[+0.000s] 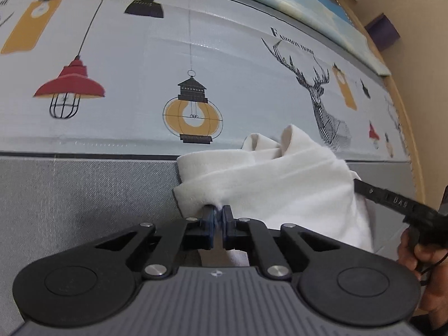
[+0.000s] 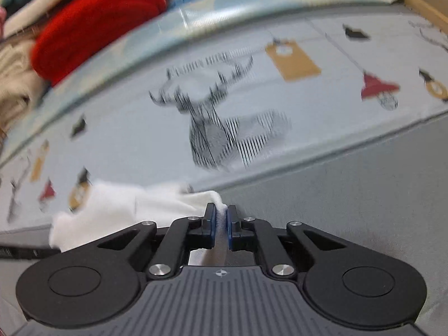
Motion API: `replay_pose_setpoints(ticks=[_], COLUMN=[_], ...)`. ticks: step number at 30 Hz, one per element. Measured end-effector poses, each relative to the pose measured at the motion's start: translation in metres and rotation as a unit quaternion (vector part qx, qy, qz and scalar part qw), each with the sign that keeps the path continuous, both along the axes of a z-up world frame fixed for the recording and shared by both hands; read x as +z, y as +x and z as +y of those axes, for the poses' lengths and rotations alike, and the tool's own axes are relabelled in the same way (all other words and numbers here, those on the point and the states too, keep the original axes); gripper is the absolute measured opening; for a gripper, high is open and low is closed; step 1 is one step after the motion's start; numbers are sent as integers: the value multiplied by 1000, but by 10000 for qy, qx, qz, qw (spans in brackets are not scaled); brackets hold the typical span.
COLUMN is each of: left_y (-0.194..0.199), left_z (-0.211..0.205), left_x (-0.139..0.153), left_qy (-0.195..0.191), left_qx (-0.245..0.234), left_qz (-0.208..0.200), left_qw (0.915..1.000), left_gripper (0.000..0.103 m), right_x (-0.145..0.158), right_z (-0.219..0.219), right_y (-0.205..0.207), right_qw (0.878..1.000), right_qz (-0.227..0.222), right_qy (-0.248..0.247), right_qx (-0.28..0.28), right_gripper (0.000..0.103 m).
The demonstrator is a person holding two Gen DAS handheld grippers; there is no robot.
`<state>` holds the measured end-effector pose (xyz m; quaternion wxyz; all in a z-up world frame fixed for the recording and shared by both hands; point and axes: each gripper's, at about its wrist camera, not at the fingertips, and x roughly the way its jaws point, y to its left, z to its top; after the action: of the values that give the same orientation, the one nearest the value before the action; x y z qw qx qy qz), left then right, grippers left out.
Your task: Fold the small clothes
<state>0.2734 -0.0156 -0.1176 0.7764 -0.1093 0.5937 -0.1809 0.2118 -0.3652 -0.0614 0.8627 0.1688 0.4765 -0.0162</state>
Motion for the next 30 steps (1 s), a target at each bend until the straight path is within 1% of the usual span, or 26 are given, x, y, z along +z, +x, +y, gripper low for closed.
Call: replay_pose_setpoints(ticks=[2, 3, 4, 5, 6, 7, 9, 10, 11, 12, 13, 14, 15, 16, 17, 18, 20, 22, 23, 24, 25, 26, 27, 28, 29, 30], left_y=[-2, -4, -8, -12, -17, -22, -33, -39, -45, -51, -57, -67, -76, -86, -91, -91, -90, -94, -100, -108, -118, -127, -136, -142, -144, -143], left_z=[-6, -8, -9, -11, -12, -13, -17, -21, -26, -31, -39, -48, -55, -59, -61, -60, -51, -46, -46, -51, -56, -62, -67, -70, -71, -71], left_x=[7, 13, 22, 30, 39, 46, 55, 56, 53, 47, 36, 23, 14, 9, 11, 16, 24, 33, 35, 36, 32, 22, 8, -1, -4, -1], left_qy=[297, 427, 555, 643, 663, 559, 36, -206, -363, -399, -275, 94, 488, 744, 797, 796, 640, 392, 184, -14, -33, 237, 609, 779, 824, 785], left_qx=[-143, -190, -258, -324, -404, -514, -860, -1117, -1444, -1756, -2103, -2465, -2772, -3023, -3051, -2922, -2577, -2460, -2526, -2705, -2918, -3111, -3277, -3381, -3424, -3368], left_qz=[-167, -276, -457, -646, -836, -956, -1000, -974, -907, -776, -584, -502, -521, -647, -766, -750, -650, -641, -599, -532, -511, -550, -575, -536, -472, -475], left_qw=[9993, 9985, 9971, 9953, 9935, 9925, 9913, 9887, 9847, 9806, 9755, 9678, 9582, 9481, 9459, 9501, 9619, 9663, 9655, 9613, 9551, 9485, 9411, 9363, 9348, 9371], left_gripper=[8, 9, 9, 10, 11, 11, 11, 11, 11, 11, 12, 12, 10, 10, 10, 10, 13, 14, 14, 16, 19, 19, 17, 14, 14, 14], right_x=[-3, 0, 7, 15, 23, 31, 44, 47, 48, 46, 41, 33, 20, 6, -4, -8, -4, 5, 8, 9, 7, 3, -3, -7, -13, -17], right_z=[-1, -1, -3, -3, -2, -1, 2, 6, 10, 15, 20, 26, 31, 35, 34, 30, 14, 6, 4, 4, 5, 9, 14, 16, 16, 15], right_y=[1, 0, -1, -3, -6, -9, -17, -21, -26, -31, -36, -39, -41, -43, -45, -47, -48, -54, -58, -62, -66, -69, -74, -76, -78, -79], right_qw=[10000, 10000, 9999, 9995, 9990, 9984, 9967, 9948, 9918, 9875, 9824, 9792, 9775, 9760, 9750, 9768, 9845, 9863, 9853, 9828, 9788, 9750, 9702, 9666, 9645, 9639], right_qz=[69, 36, -78, -239, -404, -538, -680, -697, -683, -644, -523, -310, 19, 344, 562, 635, 669, 556, 517, 538, 638, 750, 880, 978, 1093, 1189], right_qy=[39, 0, -69, -141, -188, -189, -43, 97, 252, 393, 477, 411, 177, -100, -295, -282, -36, 77, 137, 262, 372, 347, 166, -24, -116, -105], right_qx=[-13, -58, -123, -138, -79, 48, 439, 736, 1055, 1382, 1726, 1960, 2101, 2147, 2130, 2026, 1619, 1552, 1625, 1746, 1910, 2060, 2252, 2370, 2402, 2378], right_gripper=[14, 22, 27, 27, 30, 34, 37, 37, 37, 37, 37, 37, 37, 37, 47, 62, 62, 61, 61, 61, 61, 61, 62, 65, 65, 65])
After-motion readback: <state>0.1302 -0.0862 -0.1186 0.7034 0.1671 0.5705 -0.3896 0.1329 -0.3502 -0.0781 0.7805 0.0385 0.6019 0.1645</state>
